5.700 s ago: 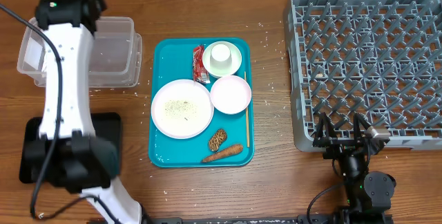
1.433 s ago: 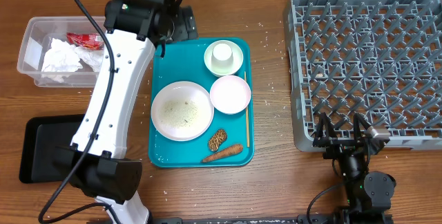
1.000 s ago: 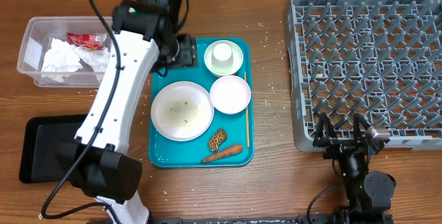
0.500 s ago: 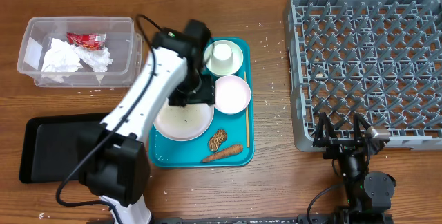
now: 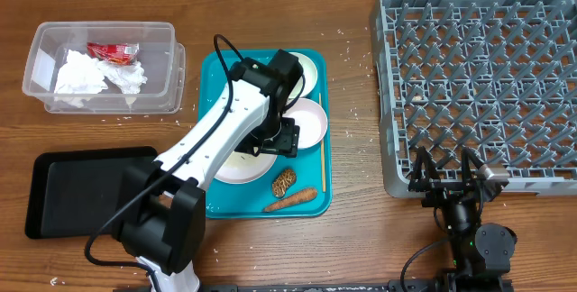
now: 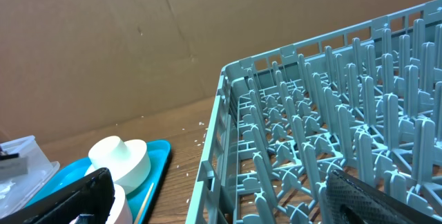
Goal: Sort waste into correct bins and load items into the dishwasher
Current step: 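Reach the left gripper to the rice plate rim and grip it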
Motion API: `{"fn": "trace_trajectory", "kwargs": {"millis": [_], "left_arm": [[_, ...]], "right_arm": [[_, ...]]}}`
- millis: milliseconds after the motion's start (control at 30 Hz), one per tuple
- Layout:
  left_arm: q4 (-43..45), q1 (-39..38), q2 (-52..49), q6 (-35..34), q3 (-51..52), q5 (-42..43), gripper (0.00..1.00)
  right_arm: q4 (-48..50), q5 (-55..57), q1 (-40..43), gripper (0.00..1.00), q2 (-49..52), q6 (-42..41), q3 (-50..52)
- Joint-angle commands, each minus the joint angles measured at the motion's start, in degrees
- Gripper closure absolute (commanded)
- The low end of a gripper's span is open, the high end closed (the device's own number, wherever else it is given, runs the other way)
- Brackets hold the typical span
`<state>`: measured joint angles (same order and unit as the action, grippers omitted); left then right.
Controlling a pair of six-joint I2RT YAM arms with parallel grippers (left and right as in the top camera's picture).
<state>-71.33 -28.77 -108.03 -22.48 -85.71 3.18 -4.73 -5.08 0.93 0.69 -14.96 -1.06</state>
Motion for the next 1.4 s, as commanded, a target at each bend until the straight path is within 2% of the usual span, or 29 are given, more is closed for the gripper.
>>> {"fn": "trace_trajectory", "kwargs": {"millis": [0, 167, 533, 700, 767, 1333, 1367], "left_arm": [[3.45, 0.13, -0.28, 0.22, 3.58, -2.10, 0.23], [11.17, 0.07, -0.28, 1.40, 8.07, -2.12, 0.24], [17.55, 0.07, -0.28, 2.86, 13.88, -2.16, 0.30], [18.34, 0.00, -0.28, 3.02, 14.29, -4.72, 0.32], [18.27, -0.35, -0.28, 3.02, 14.38, -6.58, 0.36], [20.46, -2.34, -0.28, 2.80, 17.09, -6.80, 0.36], [20.76, -2.34, -0.28, 2.80, 17.09, -6.82, 0.39]], "right_arm": [[0.33, 0.50, -0.28, 0.00, -0.52, 0.02, 0.59], [0.33, 0.50, -0.28, 0.00, -0.52, 0.02, 0.59], [0.33, 0.48, -0.28, 0.00, -0.52, 0.02, 0.59], [0.33, 0.50, -0.28, 0.00, -0.52, 0.02, 0.59], [0.33, 0.50, -0.28, 0.00, -0.52, 0.02, 0.59], [0.33, 0.50, -0.28, 0.00, -0.52, 0.02, 0.59], [0.33, 0.50, -0.28, 0.00, -0.52, 0.00, 0.59]]}}
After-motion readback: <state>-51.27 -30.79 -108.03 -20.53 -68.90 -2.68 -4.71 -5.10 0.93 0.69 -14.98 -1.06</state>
